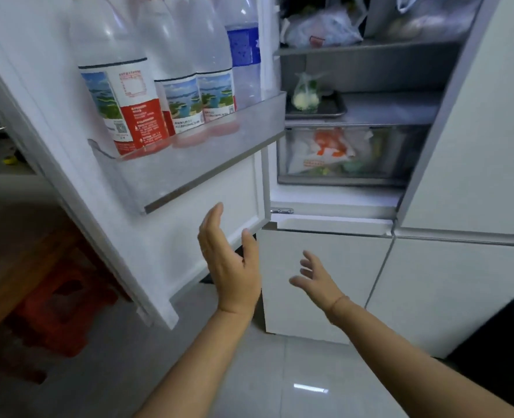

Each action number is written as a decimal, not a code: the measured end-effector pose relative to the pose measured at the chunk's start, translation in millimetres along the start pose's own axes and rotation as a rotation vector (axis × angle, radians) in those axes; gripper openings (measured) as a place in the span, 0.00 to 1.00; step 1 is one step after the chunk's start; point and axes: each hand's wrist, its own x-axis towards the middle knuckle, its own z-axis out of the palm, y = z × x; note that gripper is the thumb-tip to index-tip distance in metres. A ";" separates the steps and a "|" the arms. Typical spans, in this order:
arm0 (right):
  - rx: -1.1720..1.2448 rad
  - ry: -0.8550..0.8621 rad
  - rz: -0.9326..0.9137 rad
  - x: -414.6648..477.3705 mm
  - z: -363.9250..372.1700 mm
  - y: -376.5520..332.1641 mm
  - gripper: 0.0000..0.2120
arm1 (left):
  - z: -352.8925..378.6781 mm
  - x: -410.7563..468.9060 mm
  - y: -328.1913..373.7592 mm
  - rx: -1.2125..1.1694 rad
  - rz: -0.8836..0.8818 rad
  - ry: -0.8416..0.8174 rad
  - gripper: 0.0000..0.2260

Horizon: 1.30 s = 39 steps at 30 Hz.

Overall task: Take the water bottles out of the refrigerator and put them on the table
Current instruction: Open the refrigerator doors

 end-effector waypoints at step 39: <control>1.315 0.586 0.240 148.3 -329.0 75.8 0.34 | 456.6 42.1 64.2 -0.505 -0.617 -1.155 0.20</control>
